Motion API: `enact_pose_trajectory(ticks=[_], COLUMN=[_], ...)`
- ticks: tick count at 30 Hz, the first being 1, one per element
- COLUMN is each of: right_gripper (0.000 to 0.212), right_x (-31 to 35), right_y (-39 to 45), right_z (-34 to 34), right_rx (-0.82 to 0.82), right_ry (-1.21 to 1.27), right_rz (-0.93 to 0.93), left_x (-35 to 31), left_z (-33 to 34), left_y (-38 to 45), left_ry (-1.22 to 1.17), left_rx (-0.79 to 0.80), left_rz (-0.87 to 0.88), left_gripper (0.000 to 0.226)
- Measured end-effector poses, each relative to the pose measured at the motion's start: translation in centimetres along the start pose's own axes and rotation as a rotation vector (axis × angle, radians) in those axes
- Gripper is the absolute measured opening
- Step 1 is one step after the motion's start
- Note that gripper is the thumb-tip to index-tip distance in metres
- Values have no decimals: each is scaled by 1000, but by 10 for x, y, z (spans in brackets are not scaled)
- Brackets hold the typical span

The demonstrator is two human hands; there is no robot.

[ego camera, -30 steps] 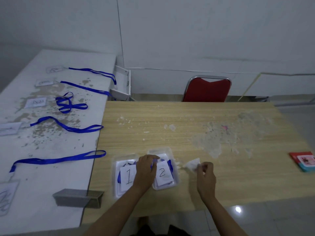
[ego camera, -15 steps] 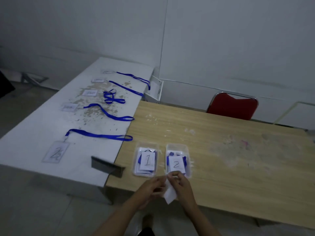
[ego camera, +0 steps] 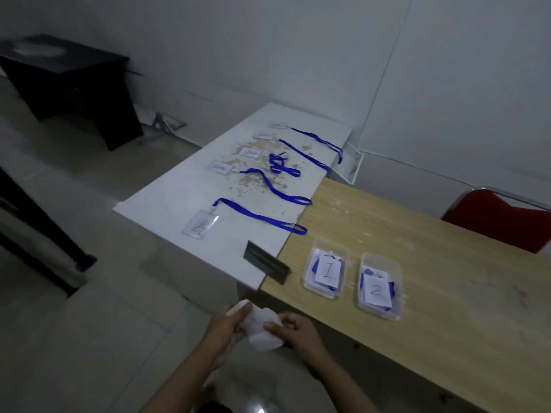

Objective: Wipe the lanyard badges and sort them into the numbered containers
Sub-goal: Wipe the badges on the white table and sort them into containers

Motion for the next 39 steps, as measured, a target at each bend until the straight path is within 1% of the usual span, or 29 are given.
enact_pose_trajectory(ticks=[3, 6, 9, 11, 13, 16, 18, 20, 23, 26, 28, 29, 31, 32, 34, 36, 39], right_gripper=[25, 17, 25, 22, 21, 28, 30, 26, 22, 26, 35, 43, 59, 61, 51, 41, 39], right_x=[20, 37, 52, 57, 55, 54, 55, 56, 57, 60, 63, 64, 63, 63, 68, 74, 78], right_y=[23, 57, 98, 123, 147, 175, 188, 198, 214, 234, 250, 260, 280, 291, 311, 327, 350], right_z=[33, 72, 115, 142, 165, 186, 193, 193, 186, 170, 157, 152, 142, 137, 130, 126, 126], right_rx=[-14, 0, 5, -28, -84, -198, -272, -355, -443, -508, -520, -526, -534, -538, -526, -491, -429], right_ry=[42, 165, 375, 566, 718, 747, 737, 699, 642, 627, 516, 452, 344, 301, 174, 42, -102], right_rz=[-62, -92, -54, 1, 65, 117, 128, 149, 179, 153, 154, 177, 244, 269, 280, 243, 188], left_x=[-20, -37, -52, -65, -78, -101, -117, -134, -155, -173, -188, -193, -201, -205, -215, -223, -228], left_z=[-41, -74, -105, -121, -138, -167, -182, -195, -206, -203, -194, -188, -181, -177, -172, -172, -176], left_y=[12, 26, 43, 55, 68, 92, 107, 121, 148, 176, 194, 203, 223, 232, 250, 270, 298], left_ry=[-121, -192, -224, -252, -225, -134, -45, 67, 321, 647, 857, 960, 1128, 1195, 1313, 1388, 1522], left_rx=[-67, -52, -25, 34, 93, 67, 44, -18, -54, -29, 34, 75, 127, 136, 138, 133, 145], left_rz=[11, -71, -175, -250, -299, -300, -275, -244, -162, -23, 122, 181, 260, 288, 331, 330, 287], left_gripper=[32, 30, 23, 22, 23, 28, 19, 6, 6, 15, 8, 5, 14, 20, 34, 50, 68])
Point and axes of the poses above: each hand's wrist, its own y-axis towards the middle knuckle, its own z-axis out of the palm, x = y × z, the point moved 7 cm from there along y, towards the middle knuckle, and after that the axes turned 1 degree about y, right-handed, at the moved point
